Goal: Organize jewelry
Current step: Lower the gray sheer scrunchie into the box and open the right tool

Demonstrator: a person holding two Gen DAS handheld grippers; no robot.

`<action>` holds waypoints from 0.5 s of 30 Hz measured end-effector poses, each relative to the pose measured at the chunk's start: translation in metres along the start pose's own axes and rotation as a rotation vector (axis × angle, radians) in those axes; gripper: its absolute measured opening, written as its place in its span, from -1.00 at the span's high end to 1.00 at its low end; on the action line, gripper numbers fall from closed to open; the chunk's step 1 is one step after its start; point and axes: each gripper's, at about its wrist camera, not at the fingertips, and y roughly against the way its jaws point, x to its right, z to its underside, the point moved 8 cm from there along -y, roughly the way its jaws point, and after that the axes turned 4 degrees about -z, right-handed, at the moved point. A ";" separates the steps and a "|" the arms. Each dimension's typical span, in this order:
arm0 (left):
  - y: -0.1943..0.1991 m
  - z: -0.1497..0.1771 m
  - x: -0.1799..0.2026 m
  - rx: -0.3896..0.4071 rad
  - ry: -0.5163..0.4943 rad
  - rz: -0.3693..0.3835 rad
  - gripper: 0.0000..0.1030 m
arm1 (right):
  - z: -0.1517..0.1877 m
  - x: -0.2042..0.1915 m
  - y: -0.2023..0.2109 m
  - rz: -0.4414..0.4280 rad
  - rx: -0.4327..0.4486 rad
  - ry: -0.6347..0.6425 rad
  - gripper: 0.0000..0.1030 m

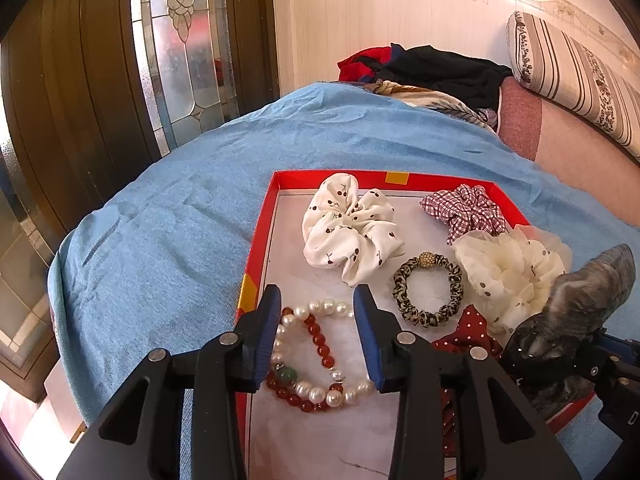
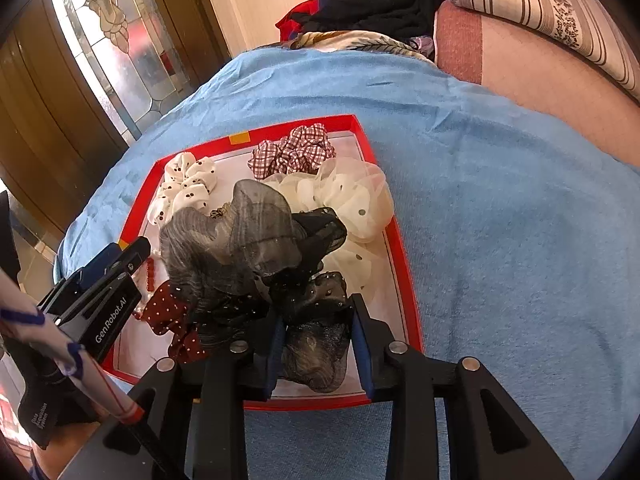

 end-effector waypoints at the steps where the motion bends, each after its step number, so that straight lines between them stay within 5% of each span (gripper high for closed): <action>1: 0.000 0.000 0.000 0.000 0.000 0.000 0.29 | -0.001 0.000 0.001 -0.002 0.002 -0.001 0.34; 15: 0.003 -0.002 -0.001 0.014 0.005 -0.003 0.21 | -0.006 0.003 0.010 -0.005 0.029 -0.013 0.29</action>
